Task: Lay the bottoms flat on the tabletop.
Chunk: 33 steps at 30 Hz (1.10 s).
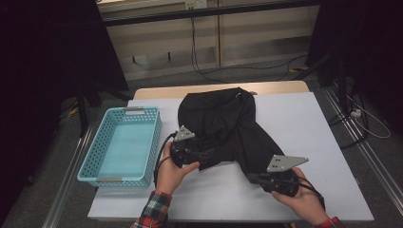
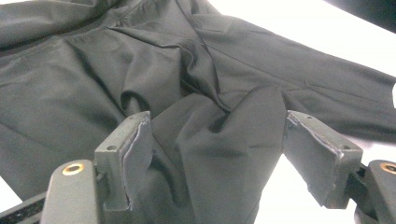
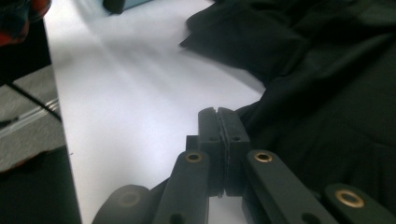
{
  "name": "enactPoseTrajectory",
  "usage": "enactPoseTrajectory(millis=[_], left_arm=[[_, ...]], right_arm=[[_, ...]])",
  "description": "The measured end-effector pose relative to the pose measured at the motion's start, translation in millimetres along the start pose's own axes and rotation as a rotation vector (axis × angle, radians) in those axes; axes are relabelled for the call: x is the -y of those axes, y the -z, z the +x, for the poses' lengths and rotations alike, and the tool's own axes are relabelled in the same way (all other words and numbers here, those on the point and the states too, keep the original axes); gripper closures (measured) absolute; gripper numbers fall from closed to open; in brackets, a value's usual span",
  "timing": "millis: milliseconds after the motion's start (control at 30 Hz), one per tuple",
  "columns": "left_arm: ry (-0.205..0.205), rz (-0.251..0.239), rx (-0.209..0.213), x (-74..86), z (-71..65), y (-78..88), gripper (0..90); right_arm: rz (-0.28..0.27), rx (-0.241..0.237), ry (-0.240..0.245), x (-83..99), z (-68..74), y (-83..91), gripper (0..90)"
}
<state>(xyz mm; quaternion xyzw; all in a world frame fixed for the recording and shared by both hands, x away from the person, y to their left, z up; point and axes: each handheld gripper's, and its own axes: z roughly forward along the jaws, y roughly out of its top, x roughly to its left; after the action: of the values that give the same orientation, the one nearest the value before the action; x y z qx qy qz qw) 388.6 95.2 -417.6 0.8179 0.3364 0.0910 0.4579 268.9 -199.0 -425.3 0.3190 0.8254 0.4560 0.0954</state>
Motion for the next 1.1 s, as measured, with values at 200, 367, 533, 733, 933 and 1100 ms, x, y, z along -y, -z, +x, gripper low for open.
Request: enactPoseTrajectory(millis=[200, 367, 533, 733, 933, 1100], left_arm=[[0.000, 0.002, 0.003, -0.1, -0.4, -0.7, 25.2], [-0.007, 0.003, 0.009, -1.7, -0.7, -2.5, 25.1], [-0.007, 0.007, 0.026, -3.0, -3.7, -6.4, 24.7], [-0.024, 0.012, 0.047, -4.8, -10.5, -9.7, 24.3], [-0.033, 0.009, 0.064, -6.0, -17.8, -11.0, 23.2], [-0.060, 0.019, 0.092, -5.8, -29.2, -18.2, 21.1]], right_arm=[[-0.014, 0.089, -0.036, 1.2, -15.5, 1.9, 63.4], [-0.024, 0.309, -0.139, 9.5, -68.6, 19.0, 56.1], [0.009, 0.420, -0.208, 22.6, -99.2, 25.8, 56.9], [0.038, 0.443, -0.215, 28.7, -104.6, 27.8, 58.5], [0.018, 0.444, -0.241, 31.0, -104.4, 33.1, 56.7], [0.039, 0.444, -0.237, 32.9, -105.1, 33.6, 57.8]])
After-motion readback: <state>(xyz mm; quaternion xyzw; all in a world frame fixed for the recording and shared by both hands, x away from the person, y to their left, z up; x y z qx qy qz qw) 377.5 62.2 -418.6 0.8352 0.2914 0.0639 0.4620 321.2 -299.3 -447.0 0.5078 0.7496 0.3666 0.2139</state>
